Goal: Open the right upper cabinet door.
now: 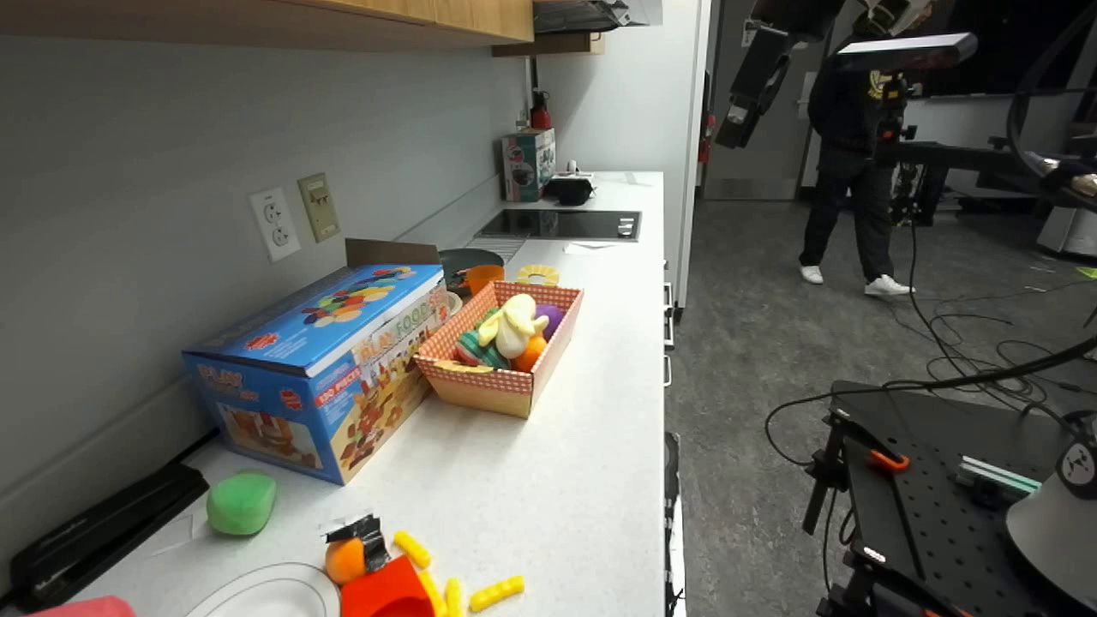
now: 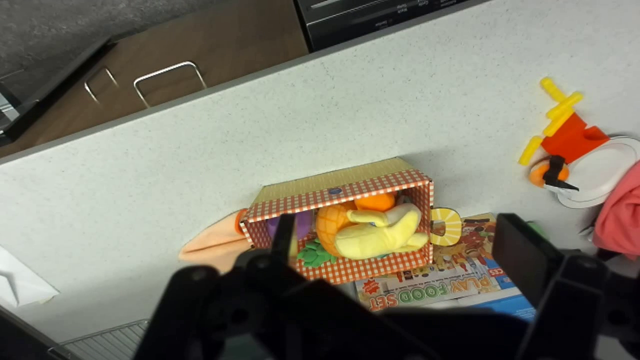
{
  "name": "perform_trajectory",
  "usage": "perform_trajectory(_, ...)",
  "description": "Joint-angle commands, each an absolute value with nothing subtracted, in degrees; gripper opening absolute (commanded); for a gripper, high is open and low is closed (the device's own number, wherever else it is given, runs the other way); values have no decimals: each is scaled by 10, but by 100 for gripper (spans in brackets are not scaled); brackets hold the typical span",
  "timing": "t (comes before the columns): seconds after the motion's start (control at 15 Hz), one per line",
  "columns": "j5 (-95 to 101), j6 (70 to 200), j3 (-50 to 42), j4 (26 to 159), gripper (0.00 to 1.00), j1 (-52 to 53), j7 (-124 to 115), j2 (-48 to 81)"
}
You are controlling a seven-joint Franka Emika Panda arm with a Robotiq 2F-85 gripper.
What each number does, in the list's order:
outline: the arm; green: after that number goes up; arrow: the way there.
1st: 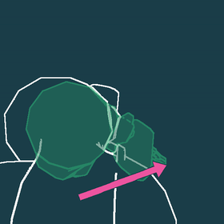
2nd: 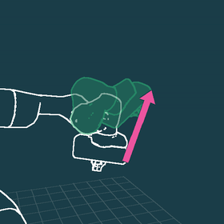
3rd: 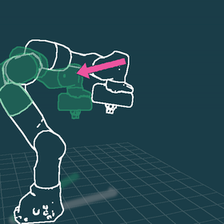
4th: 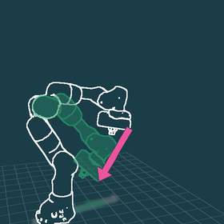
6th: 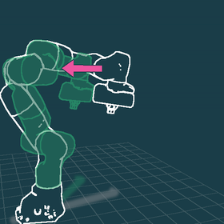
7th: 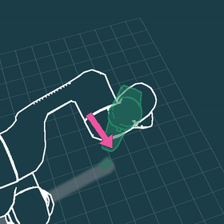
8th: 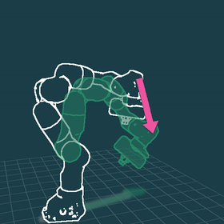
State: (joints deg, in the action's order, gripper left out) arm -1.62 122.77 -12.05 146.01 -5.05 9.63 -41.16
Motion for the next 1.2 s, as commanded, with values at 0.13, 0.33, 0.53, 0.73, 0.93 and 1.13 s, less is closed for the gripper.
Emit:
perform_trajectory(0.13, -25, 1239, -119, 1462, 100, -52, 100, -412)
perform_trajectory(0.33, -25, 1260, -123, 1466, 100, -48, 115, -413)
perform_trajectory(0.53, -29, 1290, -130, 1470, 100, -39, 137, -414)
perform_trajectory(0.73, -21, 1276, -121, 1464, 100, -49, 125, -411)
perform_trajectory(0.93, -20, 1282, -121, 1467, 100, -48, 132, -411)
perform_trajectory(1.13, -20, 1282, -121, 1467, 100, -48, 132, -411)
